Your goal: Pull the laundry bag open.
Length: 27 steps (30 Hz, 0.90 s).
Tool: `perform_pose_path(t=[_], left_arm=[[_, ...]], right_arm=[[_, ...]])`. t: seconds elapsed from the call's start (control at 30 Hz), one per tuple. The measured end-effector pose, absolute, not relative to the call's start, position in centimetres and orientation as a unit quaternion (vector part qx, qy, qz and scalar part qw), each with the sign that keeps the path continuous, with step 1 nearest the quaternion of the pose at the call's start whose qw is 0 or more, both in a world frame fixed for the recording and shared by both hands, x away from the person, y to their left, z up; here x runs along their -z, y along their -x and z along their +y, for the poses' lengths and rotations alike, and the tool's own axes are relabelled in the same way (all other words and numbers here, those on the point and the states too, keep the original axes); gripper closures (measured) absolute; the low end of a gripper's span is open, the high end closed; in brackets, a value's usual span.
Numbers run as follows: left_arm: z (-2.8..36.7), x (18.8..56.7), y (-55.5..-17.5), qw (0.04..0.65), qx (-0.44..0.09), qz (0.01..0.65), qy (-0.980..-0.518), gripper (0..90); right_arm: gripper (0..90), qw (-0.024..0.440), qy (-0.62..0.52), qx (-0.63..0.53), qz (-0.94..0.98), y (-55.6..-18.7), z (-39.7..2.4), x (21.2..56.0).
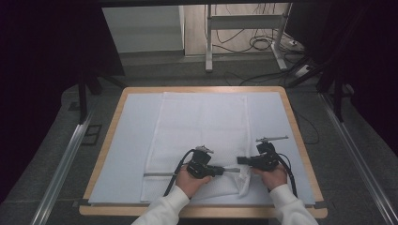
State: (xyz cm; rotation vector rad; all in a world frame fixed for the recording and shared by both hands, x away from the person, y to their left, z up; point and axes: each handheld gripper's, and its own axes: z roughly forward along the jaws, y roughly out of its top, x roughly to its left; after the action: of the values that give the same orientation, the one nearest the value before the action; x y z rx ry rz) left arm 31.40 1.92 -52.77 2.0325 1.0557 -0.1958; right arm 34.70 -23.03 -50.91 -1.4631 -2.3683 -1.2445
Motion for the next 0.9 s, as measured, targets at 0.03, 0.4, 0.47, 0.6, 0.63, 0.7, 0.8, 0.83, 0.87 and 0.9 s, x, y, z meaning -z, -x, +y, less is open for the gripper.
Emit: perform_pose_path(t=[0.03, 0.4, 0.47, 0.6, 0.63, 0.7, 0.8, 0.83, 0.87, 0.9], left_arm=[[2.0, 52.7, -31.4, 0.409, 0.077, 0.419, -0.807, 86.5], [2.6, 52.8, -31.5, 0.406, 0.081, 0.423, -0.806, 86.5], [2.9, 53.0, -31.5, 0.404, 0.084, 0.425, -0.806, 86.6], [3.3, 53.1, -31.4, 0.405, 0.085, 0.429, -0.803, 86.5], [3.4, 53.1, -31.4, 0.405, 0.086, 0.429, -0.803, 86.5], [3.6, 53.1, -31.4, 0.405, 0.085, 0.431, -0.802, 86.5], [3.9, 53.3, -31.5, 0.403, 0.086, 0.435, -0.801, 86.5], [4.1, 53.3, -31.4, 0.404, 0.087, 0.434, -0.800, 86.5], [4.2, 53.3, -31.4, 0.405, 0.088, 0.436, -0.799, 86.5], [4.3, 53.3, -31.4, 0.404, 0.086, 0.435, -0.800, 86.5]], right_arm=[[88.4, 0.046, 0.478, 0.407, -0.777, -34.7, -23.0, 50.9], [88.4, 0.045, 0.477, 0.401, -0.780, -34.7, -22.9, 51.0], [88.5, 0.045, 0.478, 0.402, -0.780, -34.7, -23.0, 51.0], [88.5, 0.047, 0.478, 0.400, -0.781, -34.7, -23.0, 51.1], [88.4, 0.046, 0.477, 0.400, -0.781, -34.7, -23.0, 51.1], [88.4, 0.046, 0.478, 0.400, -0.781, -34.7, -23.0, 51.1], [88.5, 0.046, 0.478, 0.400, -0.781, -34.7, -23.0, 51.1], [88.4, 0.046, 0.478, 0.399, -0.781, -34.7, -23.0, 51.1], [88.4, 0.047, 0.478, 0.400, -0.781, -34.8, -23.0, 51.1], [88.4, 0.047, 0.478, 0.400, -0.781, -34.8, -23.0, 51.1]])
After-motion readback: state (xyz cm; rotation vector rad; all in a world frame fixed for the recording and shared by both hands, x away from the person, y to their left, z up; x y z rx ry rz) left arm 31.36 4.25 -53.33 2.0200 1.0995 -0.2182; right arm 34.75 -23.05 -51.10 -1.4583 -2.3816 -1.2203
